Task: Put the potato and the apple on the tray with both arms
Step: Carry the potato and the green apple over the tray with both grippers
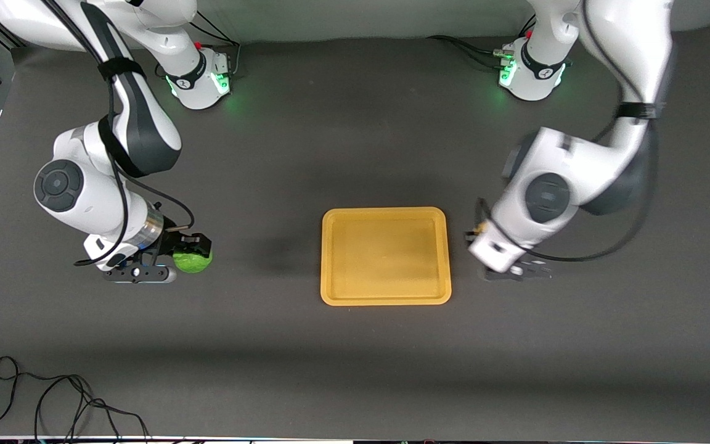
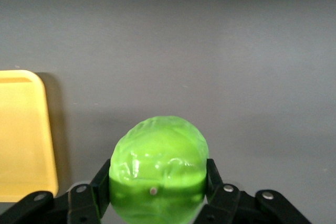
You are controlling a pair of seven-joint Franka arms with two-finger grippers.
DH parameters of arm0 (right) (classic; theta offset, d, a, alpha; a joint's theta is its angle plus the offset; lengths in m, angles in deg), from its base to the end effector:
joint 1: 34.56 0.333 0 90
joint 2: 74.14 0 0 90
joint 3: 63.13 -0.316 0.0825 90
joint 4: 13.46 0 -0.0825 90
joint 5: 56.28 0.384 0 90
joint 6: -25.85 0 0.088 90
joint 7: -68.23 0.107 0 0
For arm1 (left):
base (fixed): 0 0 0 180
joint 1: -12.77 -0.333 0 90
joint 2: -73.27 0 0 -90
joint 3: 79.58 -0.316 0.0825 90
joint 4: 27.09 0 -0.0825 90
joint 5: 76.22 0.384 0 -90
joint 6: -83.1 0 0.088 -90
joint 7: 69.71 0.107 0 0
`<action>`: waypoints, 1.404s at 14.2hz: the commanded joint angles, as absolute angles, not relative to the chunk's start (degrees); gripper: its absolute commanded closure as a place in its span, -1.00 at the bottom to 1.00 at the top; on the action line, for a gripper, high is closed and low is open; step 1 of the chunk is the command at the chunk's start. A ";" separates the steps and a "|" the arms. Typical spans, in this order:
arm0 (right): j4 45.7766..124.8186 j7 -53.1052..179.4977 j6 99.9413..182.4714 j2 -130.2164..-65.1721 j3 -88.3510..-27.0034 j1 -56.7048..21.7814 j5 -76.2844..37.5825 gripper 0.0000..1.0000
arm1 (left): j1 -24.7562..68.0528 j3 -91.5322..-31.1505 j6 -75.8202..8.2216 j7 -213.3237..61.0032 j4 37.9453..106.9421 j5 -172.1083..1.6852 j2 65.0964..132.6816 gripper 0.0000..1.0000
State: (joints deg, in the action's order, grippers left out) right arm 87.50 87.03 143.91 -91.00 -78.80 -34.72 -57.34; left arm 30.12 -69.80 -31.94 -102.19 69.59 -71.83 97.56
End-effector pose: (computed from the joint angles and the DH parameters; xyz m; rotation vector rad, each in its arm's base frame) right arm 0.6169 0.1569 0.4049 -3.0765 0.0933 0.0058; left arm 0.5884 -0.2842 0.3481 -3.0914 -0.1067 0.1319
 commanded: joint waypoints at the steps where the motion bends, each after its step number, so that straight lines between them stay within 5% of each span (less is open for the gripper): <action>1: 83.84 91.42 142.74 -94.18 -80.70 -34.82 -58.13 0.45 | 35.09 -70.97 -36.94 -107.58 67.57 -72.18 103.05 0.58; 7: 82.08 103.45 143.01 -96.37 -87.63 -34.74 -58.39 0.45 | 38.52 -70.97 -44.95 -107.59 67.57 -70.16 111.05 0.34; 10: 78.58 112.05 143.53 -101.02 -92.73 -34.65 -61.98 0.45 | 38.53 -70.97 -45.40 -106.71 67.57 -70.07 111.33 -0.38; 11: 77.60 116.35 144.49 -102.95 -94.57 -34.47 -62.43 0.45 | 38.61 -70.97 -45.40 -106.80 67.57 -69.98 111.24 -0.99; 20: 69.07 145.10 160.03 -122.99 -102.85 -25.26 -85.01 0.45 | 30.81 -71.93 -35.64 -94.95 70.02 -69.11 96.32 -1.00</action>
State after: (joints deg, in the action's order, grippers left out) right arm 73.11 138.31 157.04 -118.16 -101.96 -27.94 -80.89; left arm 33.70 -72.00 -36.75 -98.45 66.78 -70.09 101.57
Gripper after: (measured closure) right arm 0.286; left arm 0.000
